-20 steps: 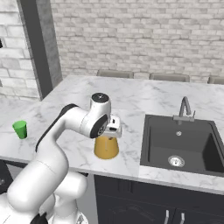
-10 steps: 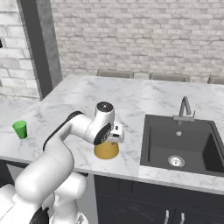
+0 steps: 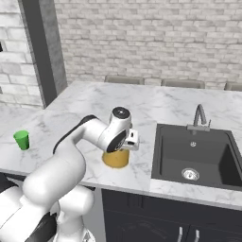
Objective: Place the pitcher and cup on the dining counter for serving.
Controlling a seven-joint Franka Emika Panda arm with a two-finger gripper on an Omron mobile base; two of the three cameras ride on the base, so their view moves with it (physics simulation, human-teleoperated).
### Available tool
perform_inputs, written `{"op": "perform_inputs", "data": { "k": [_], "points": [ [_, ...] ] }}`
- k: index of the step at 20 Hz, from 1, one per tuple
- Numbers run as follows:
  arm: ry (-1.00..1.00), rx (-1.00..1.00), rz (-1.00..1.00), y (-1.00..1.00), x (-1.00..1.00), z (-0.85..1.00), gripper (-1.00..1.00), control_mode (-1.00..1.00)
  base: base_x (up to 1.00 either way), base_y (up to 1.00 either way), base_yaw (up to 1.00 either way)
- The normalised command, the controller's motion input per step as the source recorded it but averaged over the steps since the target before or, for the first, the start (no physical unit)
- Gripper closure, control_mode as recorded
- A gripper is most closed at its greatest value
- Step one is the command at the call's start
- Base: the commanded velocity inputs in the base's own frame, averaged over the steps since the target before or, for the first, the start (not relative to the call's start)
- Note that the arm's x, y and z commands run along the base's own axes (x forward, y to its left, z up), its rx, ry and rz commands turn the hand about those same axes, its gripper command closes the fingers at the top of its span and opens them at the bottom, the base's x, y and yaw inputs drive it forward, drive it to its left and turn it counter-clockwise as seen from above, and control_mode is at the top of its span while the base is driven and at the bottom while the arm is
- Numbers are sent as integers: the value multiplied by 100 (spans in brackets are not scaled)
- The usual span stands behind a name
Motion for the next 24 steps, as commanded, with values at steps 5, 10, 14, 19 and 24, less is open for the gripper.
{"op": "perform_inputs", "data": {
  "k": [5,10,14,19,24],
  "points": [
    [0,0,0,0,-3,1,100,-100,0,0,0],
    [-3,1,0,15,-10,19,100,-100,0,0,0],
    [-21,0,0,73,-26,61,100,-100,0,0,0],
    [-31,0,0,82,-36,88,100,-100,0,0,0],
    [-28,0,0,40,-42,97,100,-100,0,0,0]
  ]
}}
